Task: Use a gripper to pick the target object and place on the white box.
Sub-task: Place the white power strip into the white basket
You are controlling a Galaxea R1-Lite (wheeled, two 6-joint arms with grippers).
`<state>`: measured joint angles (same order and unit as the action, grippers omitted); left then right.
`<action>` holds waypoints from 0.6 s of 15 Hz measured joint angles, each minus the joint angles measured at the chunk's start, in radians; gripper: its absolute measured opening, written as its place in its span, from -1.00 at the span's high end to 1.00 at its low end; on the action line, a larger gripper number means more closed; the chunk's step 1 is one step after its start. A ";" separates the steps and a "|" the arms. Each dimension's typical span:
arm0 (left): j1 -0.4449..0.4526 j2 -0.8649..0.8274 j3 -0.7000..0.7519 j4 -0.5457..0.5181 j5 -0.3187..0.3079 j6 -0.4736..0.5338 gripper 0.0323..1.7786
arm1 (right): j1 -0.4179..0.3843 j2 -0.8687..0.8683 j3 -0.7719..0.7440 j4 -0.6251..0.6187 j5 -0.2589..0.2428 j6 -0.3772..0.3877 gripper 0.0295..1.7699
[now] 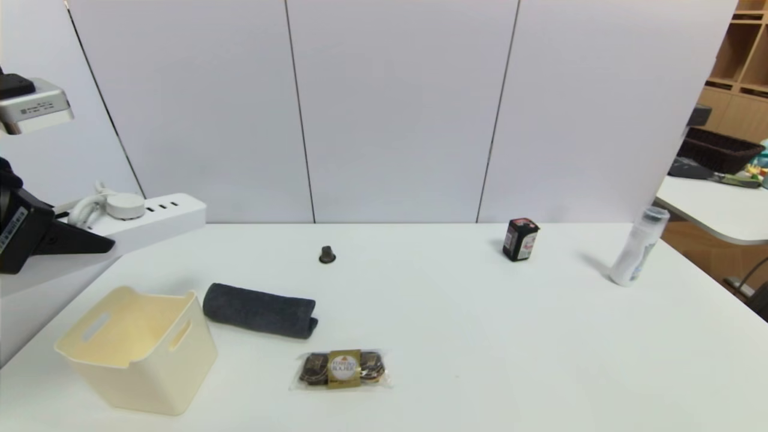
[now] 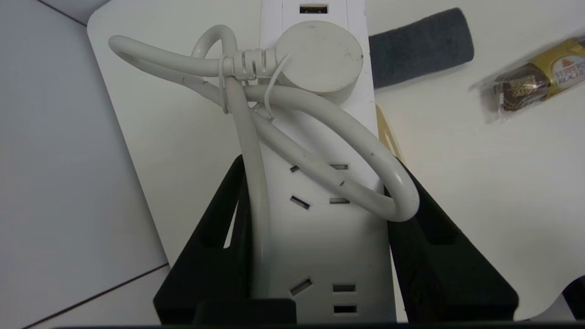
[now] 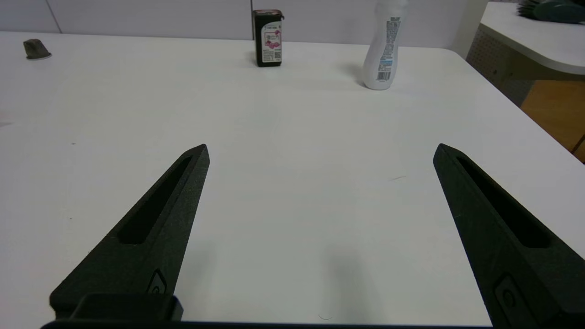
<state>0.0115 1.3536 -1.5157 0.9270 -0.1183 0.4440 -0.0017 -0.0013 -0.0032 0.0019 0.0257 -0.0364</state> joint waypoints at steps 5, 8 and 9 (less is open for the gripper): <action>0.003 0.019 -0.091 0.158 0.074 0.000 0.05 | 0.000 0.000 0.000 0.000 0.000 0.000 -0.91; 0.003 0.024 -0.114 0.233 0.107 0.000 0.05 | 0.000 0.000 0.000 0.000 0.001 0.000 -0.91; 0.003 0.026 -0.117 0.250 0.109 -0.001 0.05 | 0.000 0.000 0.000 0.000 0.000 -0.001 -0.91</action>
<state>0.0149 1.3791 -1.6328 1.1770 -0.0091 0.4430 -0.0017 -0.0013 -0.0032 0.0017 0.0257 -0.0370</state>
